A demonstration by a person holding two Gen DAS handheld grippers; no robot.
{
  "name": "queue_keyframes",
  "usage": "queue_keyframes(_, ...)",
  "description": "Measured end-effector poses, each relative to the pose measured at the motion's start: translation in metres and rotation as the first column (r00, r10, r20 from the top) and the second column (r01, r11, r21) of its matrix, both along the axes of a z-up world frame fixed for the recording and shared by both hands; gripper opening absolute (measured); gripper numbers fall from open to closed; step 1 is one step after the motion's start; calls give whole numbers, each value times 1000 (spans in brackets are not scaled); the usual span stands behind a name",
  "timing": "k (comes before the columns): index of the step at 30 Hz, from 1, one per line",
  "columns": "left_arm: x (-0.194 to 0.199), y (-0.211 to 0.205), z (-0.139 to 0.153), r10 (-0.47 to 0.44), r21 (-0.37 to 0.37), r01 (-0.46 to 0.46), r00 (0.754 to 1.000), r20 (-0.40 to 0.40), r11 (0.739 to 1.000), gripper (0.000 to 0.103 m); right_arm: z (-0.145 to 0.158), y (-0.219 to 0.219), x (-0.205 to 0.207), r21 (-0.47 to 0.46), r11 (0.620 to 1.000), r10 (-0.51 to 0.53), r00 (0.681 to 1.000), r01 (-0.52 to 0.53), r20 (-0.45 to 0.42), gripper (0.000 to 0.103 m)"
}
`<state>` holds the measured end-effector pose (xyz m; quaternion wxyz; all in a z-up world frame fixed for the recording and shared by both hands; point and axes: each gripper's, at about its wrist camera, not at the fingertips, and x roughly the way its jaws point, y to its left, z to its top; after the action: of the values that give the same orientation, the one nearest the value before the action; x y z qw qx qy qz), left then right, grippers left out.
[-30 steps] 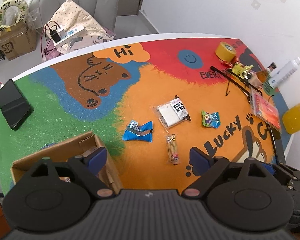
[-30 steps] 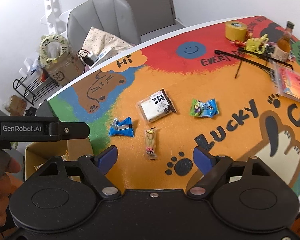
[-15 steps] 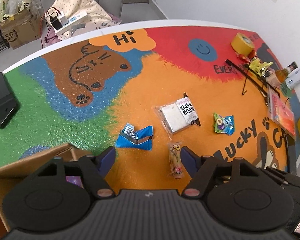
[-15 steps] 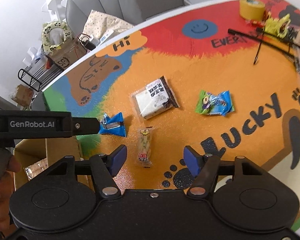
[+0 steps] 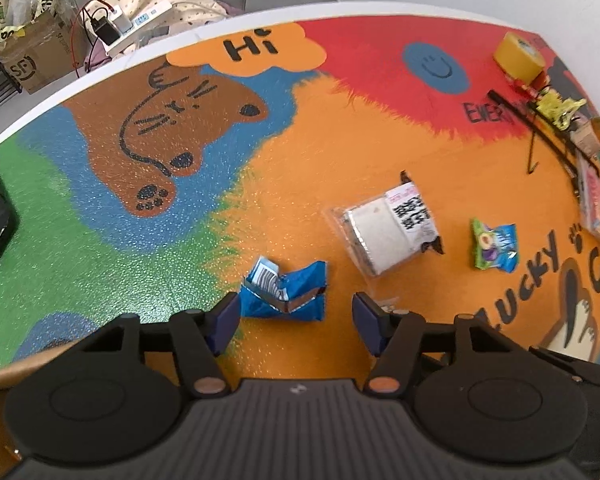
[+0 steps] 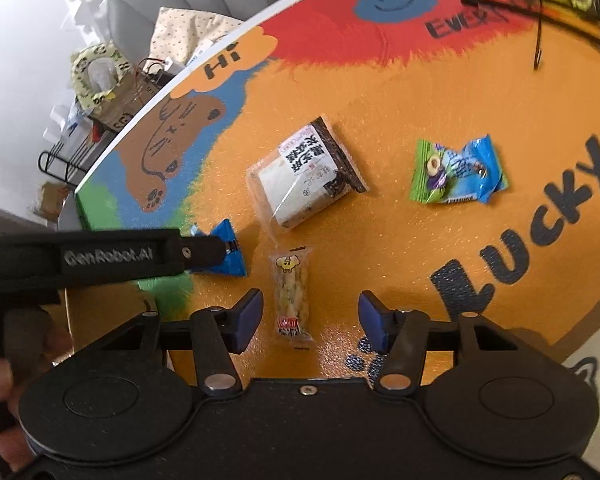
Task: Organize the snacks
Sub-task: 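Grasp the blue wrapped candy with the left gripper while the right gripper grasps the clear biscuit-stick pack, then carry the blue candy into the box with the left gripper while the right gripper drops the biscuit-stick pack in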
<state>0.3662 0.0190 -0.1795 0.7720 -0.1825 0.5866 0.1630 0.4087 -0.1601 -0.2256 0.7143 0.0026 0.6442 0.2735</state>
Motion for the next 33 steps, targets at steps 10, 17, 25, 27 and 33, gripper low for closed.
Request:
queue_keyframes(10, 8, 6, -28, -10, 3, 10, 999, -32, 1000, 61, -11, 15, -6, -18, 1000, 3, 1000, -3, 0, 54)
queue_keyframes(17, 4, 5, -36, -16, 24, 16, 1000, -20, 1000, 48, -10, 10, -5, -82, 997, -14, 999, 16, 34, 16)
queue_keyframes(25, -4, -2, -18, -39, -18, 39, 999, 26, 999, 36, 8, -6, -16, -59, 997, -53, 996, 57, 72, 15)
queue_keyframes(27, -7, -5, -10, -44, -28, 45, 998, 39, 999, 36, 15, -7, -21, -47, 997, -52, 995, 56, 79, 15)
queue_keyframes(33, -23, -13, 14, -58, -20, 60, 995, 83, 998, 36, 35, -3, -37, -21, 998, -63, 992, 65, 113, 15)
